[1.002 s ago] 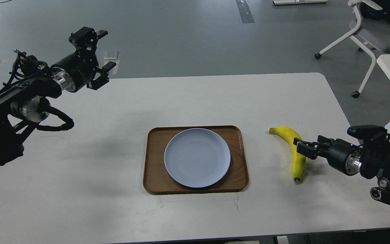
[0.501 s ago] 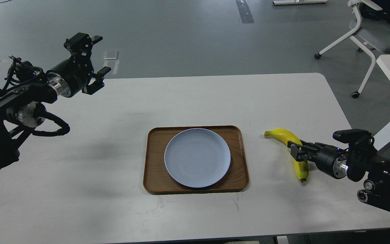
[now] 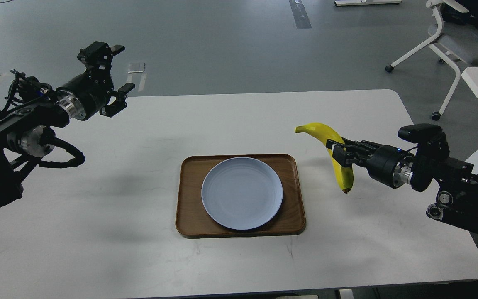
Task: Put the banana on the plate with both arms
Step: 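Carry the banana with the right gripper over the plate, then lower the banana onto the plate and open the right gripper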
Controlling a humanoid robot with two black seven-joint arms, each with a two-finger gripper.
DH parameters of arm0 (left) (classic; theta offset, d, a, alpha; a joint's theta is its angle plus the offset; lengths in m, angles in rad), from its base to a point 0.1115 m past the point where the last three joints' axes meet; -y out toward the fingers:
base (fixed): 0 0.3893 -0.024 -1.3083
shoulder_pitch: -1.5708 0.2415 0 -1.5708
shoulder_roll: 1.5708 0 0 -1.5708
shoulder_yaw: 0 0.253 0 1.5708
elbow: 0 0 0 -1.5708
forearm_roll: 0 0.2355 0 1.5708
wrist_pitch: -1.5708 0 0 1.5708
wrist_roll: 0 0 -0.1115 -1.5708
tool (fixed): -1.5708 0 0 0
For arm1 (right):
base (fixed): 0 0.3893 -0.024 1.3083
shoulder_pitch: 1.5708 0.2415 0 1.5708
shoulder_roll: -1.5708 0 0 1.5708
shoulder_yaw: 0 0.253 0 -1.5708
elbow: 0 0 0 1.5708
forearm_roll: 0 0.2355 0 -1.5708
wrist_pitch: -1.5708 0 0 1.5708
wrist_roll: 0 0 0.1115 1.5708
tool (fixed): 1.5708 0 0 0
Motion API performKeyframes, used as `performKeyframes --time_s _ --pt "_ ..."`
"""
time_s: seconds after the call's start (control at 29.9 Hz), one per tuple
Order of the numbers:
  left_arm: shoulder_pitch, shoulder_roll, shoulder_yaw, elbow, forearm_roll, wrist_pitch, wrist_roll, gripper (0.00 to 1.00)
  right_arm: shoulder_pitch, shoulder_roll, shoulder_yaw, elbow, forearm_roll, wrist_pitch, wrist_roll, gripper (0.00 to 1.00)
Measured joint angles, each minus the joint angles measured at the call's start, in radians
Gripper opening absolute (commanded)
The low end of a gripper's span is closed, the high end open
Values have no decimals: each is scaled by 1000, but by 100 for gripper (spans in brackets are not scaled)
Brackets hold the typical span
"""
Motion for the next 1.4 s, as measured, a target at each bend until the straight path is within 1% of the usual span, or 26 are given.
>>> performKeyframes --time_s 0.1,0.27,0.37,0.6,0.74,0.8,1.04,1.07,1.1,1.14,1.2,1.24,1.27,1.34,1.4 --pt "0 -1 1 0 1 -1 1 98 67 67 -26 15 -13 7 6 0" --pt "0 -2 1 0 1 0 1 98 215 188 -225 -12 -33 9 9 0" --pt "0 -1 1 0 1 1 1 98 235 274 -304 -75 -37 9 9 0" --pt "-1 11 0 0 0 2 1 98 236 433 -349 -197 -39 7 9 0" --pt "-1 16 0 0 0 2 -1 98 238 473 -353 -211 -39 7 8 0" --pt "-2 23 0 0 0 1 -10 98 235 483 -354 -216 -38 7 7 0" --pt "2 42 0 -10 0 0 -21 98 209 490 -358 -226 -37 7 1 0" --pt "2 43 0 -12 0 0 -22 98 206 490 -358 -228 -36 7 -1 19" --pt "3 43 0 -12 0 0 -22 98 202 490 -358 -229 -35 5 -2 45" --pt "3 43 0 -13 0 0 -22 98 200 489 -356 -230 -32 0 -4 53" --pt "4 44 0 -16 0 0 -23 98 191 488 -344 -231 -23 -17 -11 57" --pt "4 46 0 -20 0 0 -23 98 188 488 -339 -230 -21 -28 -15 62" --pt "4 48 0 -23 0 0 -23 98 187 489 -336 -229 -19 -37 -17 73" --pt "4 52 0 -30 0 0 -24 98 185 490 -333 -229 -18 -46 -19 78" --pt "4 57 0 -34 0 1 -24 98 185 489 -331 -230 -18 -50 -20 92"
